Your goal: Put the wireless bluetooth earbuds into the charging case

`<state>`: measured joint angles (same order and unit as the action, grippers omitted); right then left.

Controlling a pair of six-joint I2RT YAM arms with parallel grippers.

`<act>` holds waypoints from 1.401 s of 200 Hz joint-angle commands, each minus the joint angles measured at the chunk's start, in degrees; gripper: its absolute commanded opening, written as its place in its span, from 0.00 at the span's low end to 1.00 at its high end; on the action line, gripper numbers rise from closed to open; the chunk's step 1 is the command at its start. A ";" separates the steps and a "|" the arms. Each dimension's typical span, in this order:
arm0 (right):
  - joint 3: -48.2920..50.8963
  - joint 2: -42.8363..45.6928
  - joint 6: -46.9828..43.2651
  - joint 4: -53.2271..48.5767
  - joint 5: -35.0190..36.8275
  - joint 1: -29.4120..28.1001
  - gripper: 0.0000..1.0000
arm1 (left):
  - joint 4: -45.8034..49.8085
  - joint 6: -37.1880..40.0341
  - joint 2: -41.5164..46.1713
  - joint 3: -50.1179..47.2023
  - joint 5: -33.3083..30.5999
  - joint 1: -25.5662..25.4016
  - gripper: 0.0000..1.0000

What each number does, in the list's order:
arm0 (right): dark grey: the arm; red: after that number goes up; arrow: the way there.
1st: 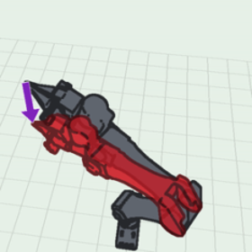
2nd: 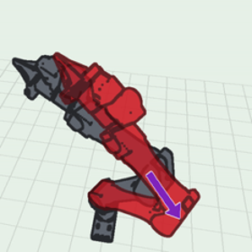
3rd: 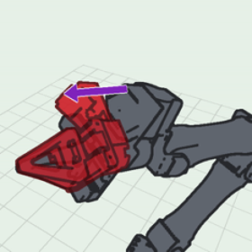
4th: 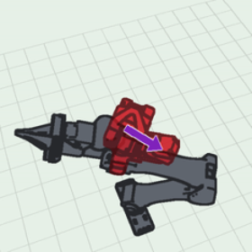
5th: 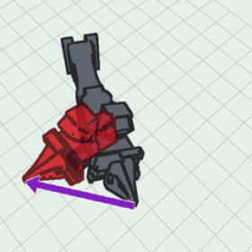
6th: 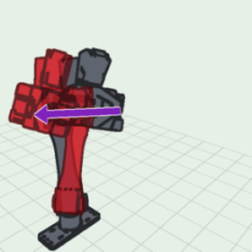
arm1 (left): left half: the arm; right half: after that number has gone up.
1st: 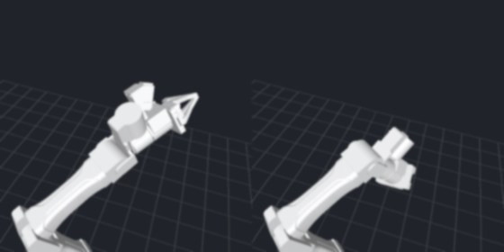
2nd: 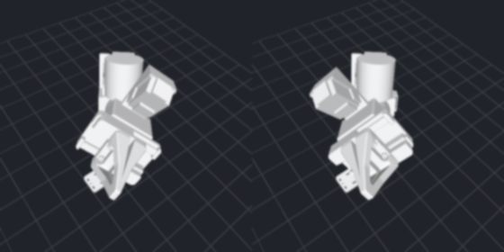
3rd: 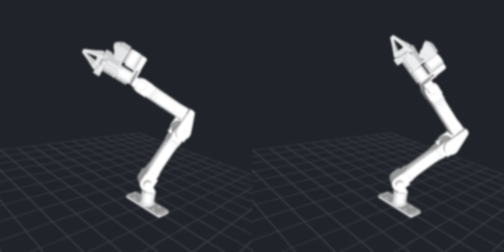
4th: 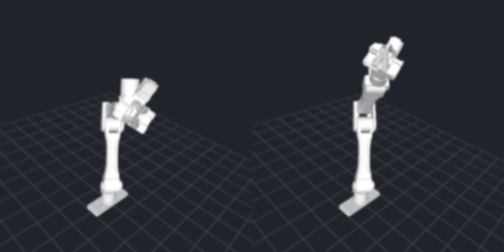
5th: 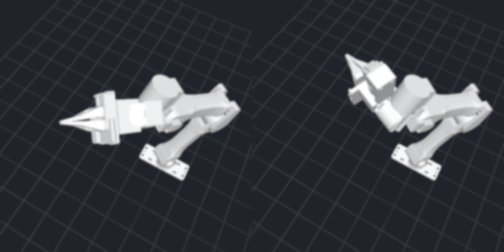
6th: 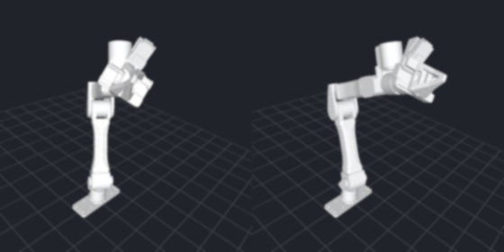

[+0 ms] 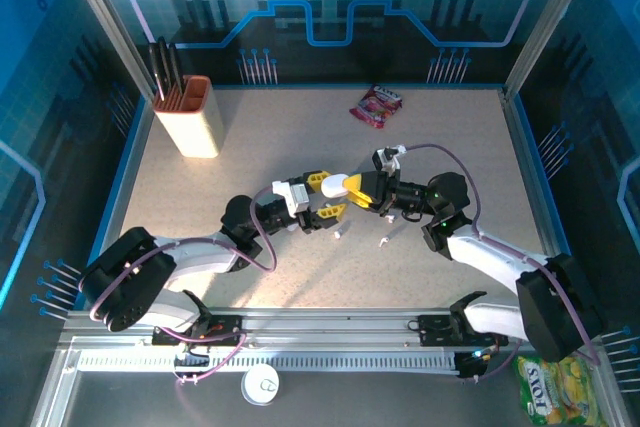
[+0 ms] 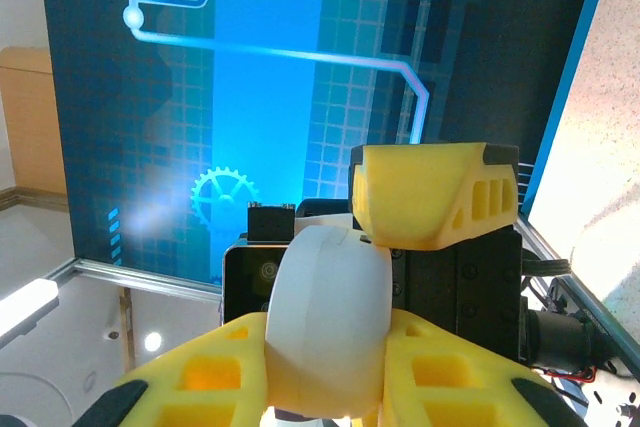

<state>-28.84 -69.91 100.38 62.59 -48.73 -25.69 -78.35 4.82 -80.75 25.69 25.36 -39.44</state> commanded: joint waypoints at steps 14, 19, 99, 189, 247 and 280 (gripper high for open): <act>0.52 -0.28 -1.03 0.97 -0.65 0.77 0.06 | -1.99 0.39 0.42 1.30 1.65 0.22 0.56; 0.54 -0.31 -1.02 0.99 -0.64 0.78 0.06 | -1.99 0.37 0.49 1.34 1.68 0.16 0.55; -0.08 -0.05 -3.44 -2.40 -1.03 0.74 0.06 | -1.97 -0.47 0.68 1.56 1.86 0.25 0.55; -0.47 -0.33 -4.00 -3.44 -1.10 1.17 0.13 | -1.99 -0.75 0.15 1.99 3.06 0.50 0.39; -4.13 10.58 -26.74 -34.28 2.82 4.67 0.71 | 1.02 -3.54 0.33 0.63 7.64 2.68 0.38; -14.66 18.59 -59.53 -72.17 16.16 3.44 0.82 | 14.18 -1.29 4.75 0.78 14.40 3.31 0.39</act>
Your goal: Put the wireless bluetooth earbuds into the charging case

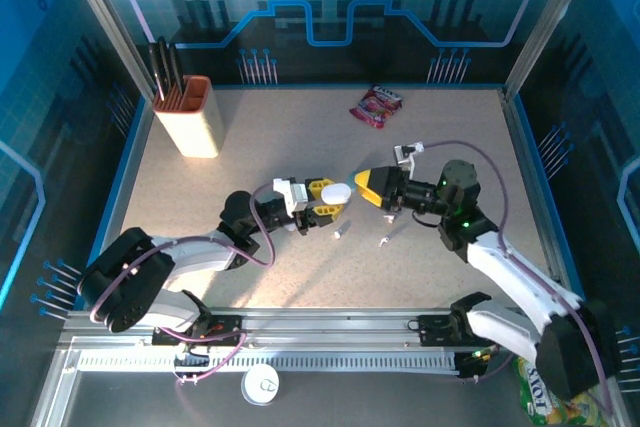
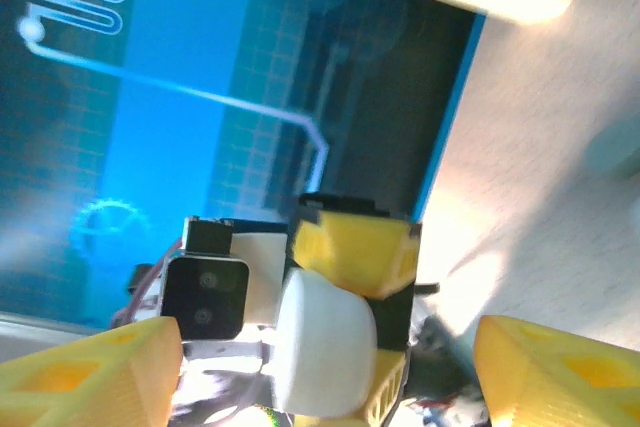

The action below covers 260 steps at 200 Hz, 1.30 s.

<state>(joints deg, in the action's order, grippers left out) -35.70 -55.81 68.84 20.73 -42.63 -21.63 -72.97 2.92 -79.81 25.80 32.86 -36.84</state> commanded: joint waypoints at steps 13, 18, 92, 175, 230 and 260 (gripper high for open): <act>-11.32 5.86 -38.67 -37.42 14.98 -2.44 0.81 | 14.65 0.98 5.96 1.06 9.23 1.15 0.39; -12.61 6.39 -43.24 -40.08 17.67 -3.71 0.81 | 16.94 1.26 6.78 1.34 10.20 1.22 0.39; -21.19 6.16 -77.16 -47.46 30.11 -24.25 0.86 | 32.21 2.37 13.25 2.63 14.39 1.27 0.40; -22.51 -1.79 -82.66 -46.29 44.18 -30.28 0.87 | 29.38 1.56 13.19 2.28 15.40 1.25 0.39; -21.47 -0.09 -77.24 -43.95 41.91 -24.83 0.83 | 28.78 3.74 12.96 1.28 15.68 1.32 0.39; -19.72 0.73 -75.86 -42.15 38.08 -21.81 0.82 | 28.07 3.64 12.68 1.29 16.16 1.32 0.39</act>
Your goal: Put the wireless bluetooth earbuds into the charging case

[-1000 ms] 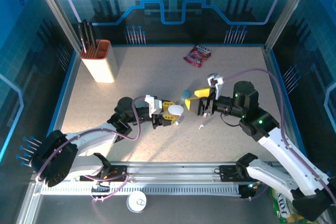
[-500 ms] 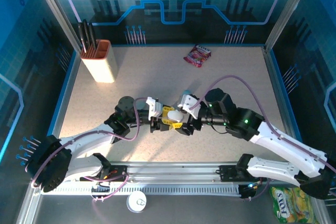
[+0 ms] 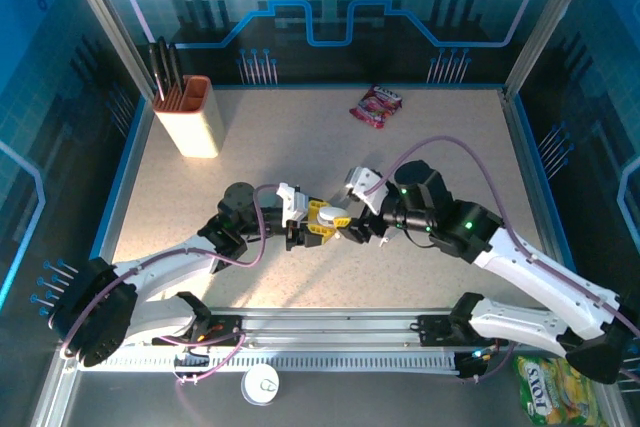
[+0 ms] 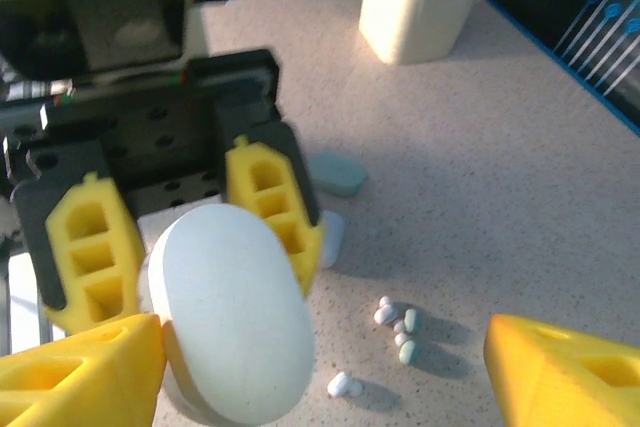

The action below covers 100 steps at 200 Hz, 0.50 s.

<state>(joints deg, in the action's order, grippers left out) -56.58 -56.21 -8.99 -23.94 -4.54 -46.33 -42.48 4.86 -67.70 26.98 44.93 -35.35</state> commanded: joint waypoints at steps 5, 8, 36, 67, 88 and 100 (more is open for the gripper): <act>1.15 1.06 1.92 2.57 -0.11 2.97 0.82 | -2.41 1.57 0.49 0.16 4.33 -0.19 0.39; 1.28 0.95 1.86 2.59 -0.19 3.06 0.82 | -2.40 1.51 0.48 0.26 4.45 -0.17 0.39; 1.19 -0.28 1.03 3.37 -1.80 3.10 0.82 | -3.22 0.21 -0.24 0.75 5.54 -0.24 0.39; 0.68 -1.64 -0.01 3.63 -5.73 4.11 0.76 | -4.61 -1.09 -1.02 1.06 6.64 -0.23 0.39; 0.56 -2.61 -0.60 3.42 -9.81 5.43 0.66 | -4.95 -1.73 -1.13 1.23 7.02 -0.18 0.39; 0.54 -3.18 -0.97 3.45 -11.30 5.98 0.59 | -4.99 -2.15 -1.20 1.33 7.27 -0.18 0.39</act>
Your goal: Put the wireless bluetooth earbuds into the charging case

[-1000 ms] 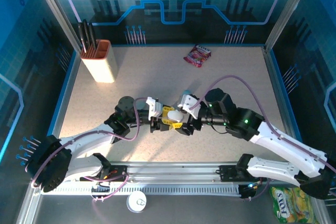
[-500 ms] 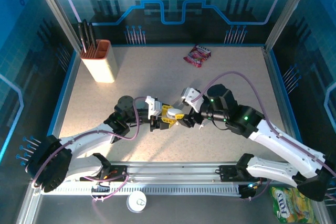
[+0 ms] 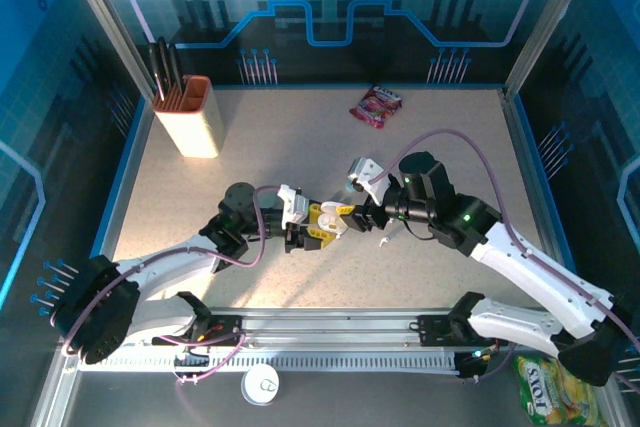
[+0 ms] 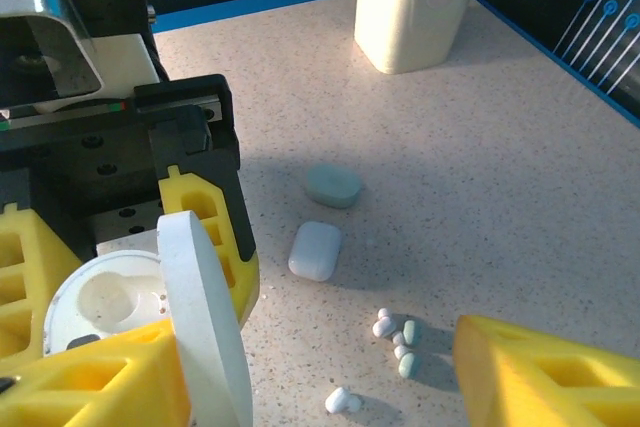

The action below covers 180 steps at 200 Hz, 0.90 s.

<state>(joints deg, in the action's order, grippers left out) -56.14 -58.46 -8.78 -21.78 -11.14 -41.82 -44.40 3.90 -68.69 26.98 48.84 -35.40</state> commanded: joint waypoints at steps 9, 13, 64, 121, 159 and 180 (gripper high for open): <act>0.03 -1.45 -1.53 1.31 -5.69 1.67 0.54 | -3.36 -1.48 -0.41 1.41 3.50 -0.12 0.39; 0.03 -1.67 -1.59 1.37 -6.16 1.76 0.50 | -3.56 -1.73 -0.55 1.41 3.60 -0.17 0.39; 0.17 -3.46 -2.49 2.60 -9.66 2.81 0.22 | -4.95 -2.55 -1.67 1.67 3.43 -0.11 0.39; 1.42 -1.46 -4.20 4.88 -6.12 2.87 0.00 | -4.81 -2.58 -2.75 1.94 1.50 -0.12 0.42; 3.98 1.67 -4.19 10.14 -0.37 1.68 0.00 | -5.61 -3.69 -3.49 1.94 -1.41 -0.15 0.68; 4.64 3.29 -5.26 11.02 2.72 1.10 0.00 | -6.19 -3.70 -3.49 1.20 -3.12 -0.18 0.73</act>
<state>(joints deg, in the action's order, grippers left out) -52.27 -57.49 -12.67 -15.20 -13.61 -39.88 -48.21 0.25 -71.66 27.44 47.44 -35.42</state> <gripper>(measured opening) 0.064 0.702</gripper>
